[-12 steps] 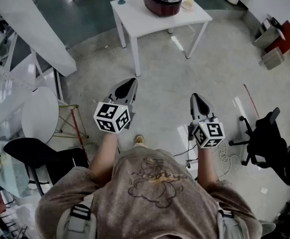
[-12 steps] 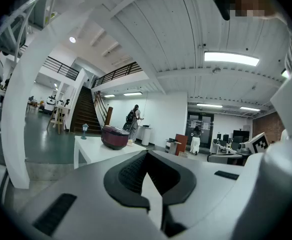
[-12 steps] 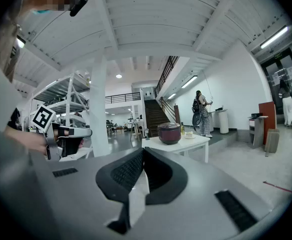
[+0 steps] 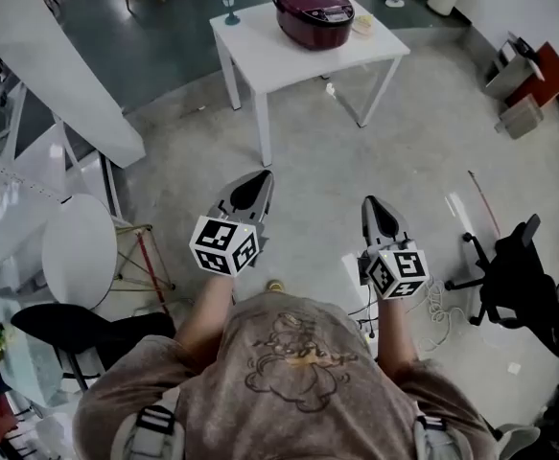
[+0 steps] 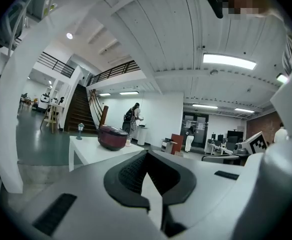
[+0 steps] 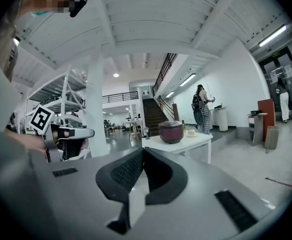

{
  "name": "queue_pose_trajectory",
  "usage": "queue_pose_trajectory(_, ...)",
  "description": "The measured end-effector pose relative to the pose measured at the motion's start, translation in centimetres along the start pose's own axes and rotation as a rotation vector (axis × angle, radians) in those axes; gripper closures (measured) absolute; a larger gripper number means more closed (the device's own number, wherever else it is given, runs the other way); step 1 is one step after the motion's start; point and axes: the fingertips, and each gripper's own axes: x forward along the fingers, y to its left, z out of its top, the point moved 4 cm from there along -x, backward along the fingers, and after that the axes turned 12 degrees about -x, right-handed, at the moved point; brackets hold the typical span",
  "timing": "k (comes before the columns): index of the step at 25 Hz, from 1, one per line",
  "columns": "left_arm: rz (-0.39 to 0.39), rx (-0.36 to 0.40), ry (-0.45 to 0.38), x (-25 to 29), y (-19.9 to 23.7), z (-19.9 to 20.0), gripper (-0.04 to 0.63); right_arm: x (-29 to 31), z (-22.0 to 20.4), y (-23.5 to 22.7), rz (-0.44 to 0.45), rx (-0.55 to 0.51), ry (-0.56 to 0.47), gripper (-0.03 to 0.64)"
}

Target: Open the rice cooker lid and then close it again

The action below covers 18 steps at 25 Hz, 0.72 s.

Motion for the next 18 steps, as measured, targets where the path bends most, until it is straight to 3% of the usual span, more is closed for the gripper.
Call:
queue_pose_trajectory(8, -0.050, -0.004, 0.016, 2.1, 2.9, 0.9, 0.575, 2.9, -0.2, 1.8, -0.032, 0.019, 0.002, 0.614)
queue_pose_trajectory(18, -0.043, -0.008, 0.013, 6.7, 6.5, 1.8, 0.575, 8.8, -0.5, -0.3, -0.015, 0.030, 0.005, 0.614)
